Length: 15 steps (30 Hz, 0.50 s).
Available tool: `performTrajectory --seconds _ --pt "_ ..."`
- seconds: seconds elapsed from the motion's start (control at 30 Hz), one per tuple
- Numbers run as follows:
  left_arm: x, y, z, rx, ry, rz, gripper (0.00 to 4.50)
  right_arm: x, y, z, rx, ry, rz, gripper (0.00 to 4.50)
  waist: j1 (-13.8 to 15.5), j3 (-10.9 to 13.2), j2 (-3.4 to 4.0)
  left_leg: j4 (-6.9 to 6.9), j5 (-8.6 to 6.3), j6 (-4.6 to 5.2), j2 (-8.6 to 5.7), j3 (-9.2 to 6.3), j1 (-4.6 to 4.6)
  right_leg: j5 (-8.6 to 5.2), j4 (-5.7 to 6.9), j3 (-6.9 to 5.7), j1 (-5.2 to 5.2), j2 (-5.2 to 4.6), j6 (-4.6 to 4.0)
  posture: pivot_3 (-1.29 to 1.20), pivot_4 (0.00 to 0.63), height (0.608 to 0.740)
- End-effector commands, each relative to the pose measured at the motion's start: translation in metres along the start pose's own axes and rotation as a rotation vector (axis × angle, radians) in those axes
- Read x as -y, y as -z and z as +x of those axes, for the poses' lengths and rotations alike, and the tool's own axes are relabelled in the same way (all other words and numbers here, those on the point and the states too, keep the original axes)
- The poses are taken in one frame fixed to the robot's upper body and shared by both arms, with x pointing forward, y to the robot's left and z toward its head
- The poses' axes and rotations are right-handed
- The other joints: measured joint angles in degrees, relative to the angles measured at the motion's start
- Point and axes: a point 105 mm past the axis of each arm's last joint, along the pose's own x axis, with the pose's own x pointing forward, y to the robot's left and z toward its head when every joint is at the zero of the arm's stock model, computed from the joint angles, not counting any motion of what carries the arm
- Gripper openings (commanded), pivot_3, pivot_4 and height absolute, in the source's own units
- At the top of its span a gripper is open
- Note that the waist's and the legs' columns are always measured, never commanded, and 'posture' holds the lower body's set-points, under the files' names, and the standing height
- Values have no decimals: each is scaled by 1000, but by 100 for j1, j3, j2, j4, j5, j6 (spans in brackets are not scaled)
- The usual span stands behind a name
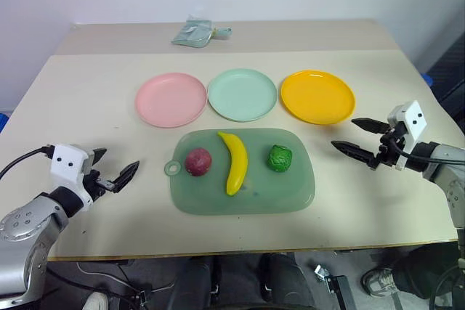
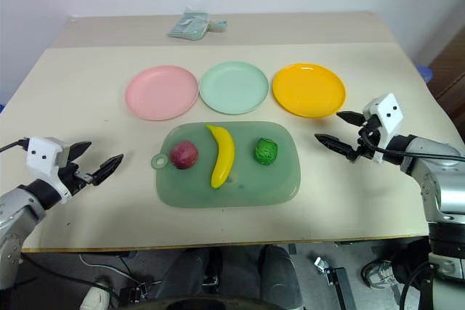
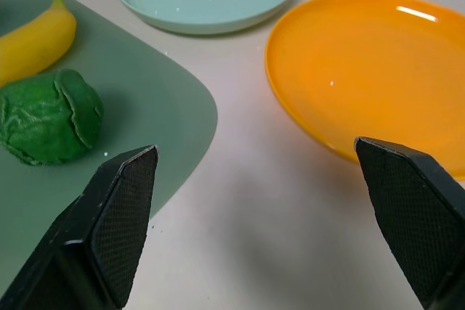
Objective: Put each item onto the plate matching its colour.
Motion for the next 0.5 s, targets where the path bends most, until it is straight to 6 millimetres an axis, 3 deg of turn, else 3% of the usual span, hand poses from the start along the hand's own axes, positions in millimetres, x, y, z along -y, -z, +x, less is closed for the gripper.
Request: performTrajectory --seconds 0.03,0.27,0.5 --pt "1 -12 -2 56 -15 22 4500 7 -10 -4 22 16 -41 4413 0 0 0 0 0 0 0 0 0 0 0 0 0 0 0 0 150 740" --pt "5 -10 -1 78 -32 0 4500 17 -15 -3 22 71 -63 4413 5 0 1 0 0 0 -1 2 0 1 0 0 0 -2 0 0 150 740" --pt "4 -12 17 105 -31 -15 4500 30 -20 -1 61 184 -111 4413 81 -1 0 2 1 0 -2 3 0 2 2 -1 -1 4 -1 0 150 740"
